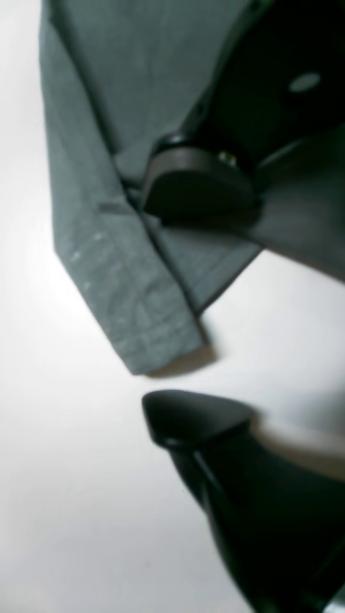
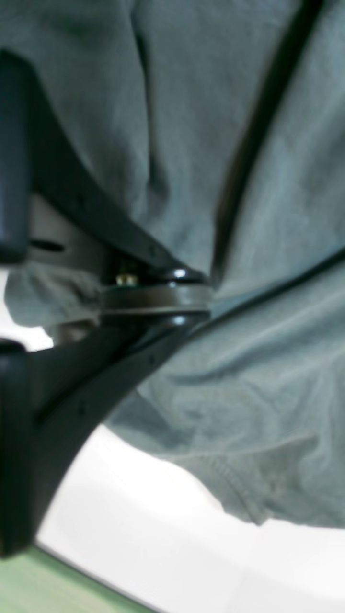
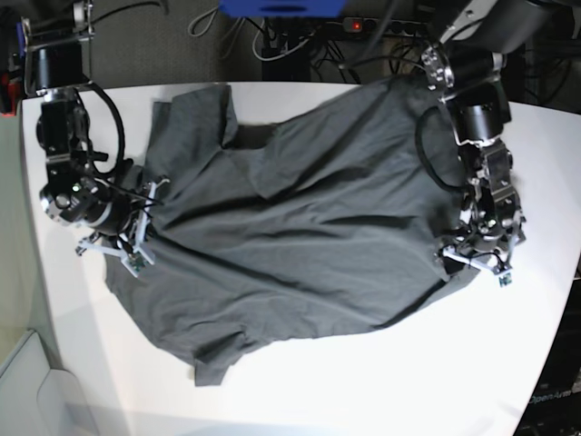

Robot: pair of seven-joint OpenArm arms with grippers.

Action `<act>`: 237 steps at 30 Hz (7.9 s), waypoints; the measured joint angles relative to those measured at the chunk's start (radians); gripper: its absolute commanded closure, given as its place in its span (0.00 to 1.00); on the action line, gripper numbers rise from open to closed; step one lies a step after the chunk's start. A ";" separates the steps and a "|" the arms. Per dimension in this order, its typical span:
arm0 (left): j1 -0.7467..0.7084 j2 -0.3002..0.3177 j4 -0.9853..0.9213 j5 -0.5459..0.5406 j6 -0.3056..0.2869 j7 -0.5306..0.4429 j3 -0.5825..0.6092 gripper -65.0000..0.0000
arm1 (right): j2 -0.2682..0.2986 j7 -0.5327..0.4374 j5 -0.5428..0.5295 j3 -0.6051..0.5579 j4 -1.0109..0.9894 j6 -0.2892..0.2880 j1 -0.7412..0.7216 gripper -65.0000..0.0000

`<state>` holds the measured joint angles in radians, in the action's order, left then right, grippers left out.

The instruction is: Layout the t-shirt on the table in an organized manner, then fold the t-shirt properly

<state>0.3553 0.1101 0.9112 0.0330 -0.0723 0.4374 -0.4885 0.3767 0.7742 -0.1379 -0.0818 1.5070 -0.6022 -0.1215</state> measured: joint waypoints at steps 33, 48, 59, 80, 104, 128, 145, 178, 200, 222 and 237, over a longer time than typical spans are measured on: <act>0.317 0.062 -0.180 0.006 -0.002 -0.041 0.166 0.99 | 0.000 0.001 0.000 0.000 -0.047 0.000 -0.007 1.00; 0.385 0.094 -0.397 0.007 0.001 -0.195 0.196 0.98 | -0.002 0.003 0.000 0.000 -0.047 0.000 -0.002 1.00; 0.381 0.092 -0.392 0.007 0.000 -0.196 0.195 0.08 | -0.005 0.004 0.000 -0.001 -0.045 0.000 -0.008 0.99; -0.180 0.076 0.450 -0.008 -0.010 0.280 -0.029 0.00 | -0.217 -0.156 -0.012 -0.296 -0.470 -0.002 -0.480 1.00; -0.521 -0.066 0.940 -0.002 -0.014 0.483 -0.061 0.00 | -0.312 -0.676 0.000 -0.404 -1.120 0.103 -0.658 1.00; -0.524 -0.076 0.897 -0.001 -0.014 0.479 -0.069 0.00 | -0.160 -0.760 -0.019 -0.399 -1.138 0.267 -0.584 1.00; -0.522 -0.059 0.897 -0.007 -0.014 0.479 -0.066 0.00 | -0.105 -0.697 -0.021 -0.291 -1.174 0.279 -0.606 1.00; -0.460 -0.056 0.636 -0.039 -0.026 0.410 0.158 0.00 | -0.022 -0.300 -0.005 -0.090 -0.360 0.282 -0.298 1.00; -0.446 -0.008 0.742 0.003 -0.016 0.417 0.158 0.00 | -0.101 0.085 0.004 0.126 0.319 0.198 0.168 1.00; -0.404 0.054 0.523 -0.036 -0.011 0.339 0.163 0.00 | -0.222 0.123 0.002 0.192 0.457 0.196 0.486 1.00; -0.396 0.058 0.509 -0.047 -0.021 0.328 0.164 0.28 | -0.228 0.107 -0.004 0.254 0.457 0.135 0.558 1.00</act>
<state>-0.0406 0.1684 1.4197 -0.0135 -0.0933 0.7654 -0.3241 0.1490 0.8810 -0.1417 0.1722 1.9640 -0.4675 0.4362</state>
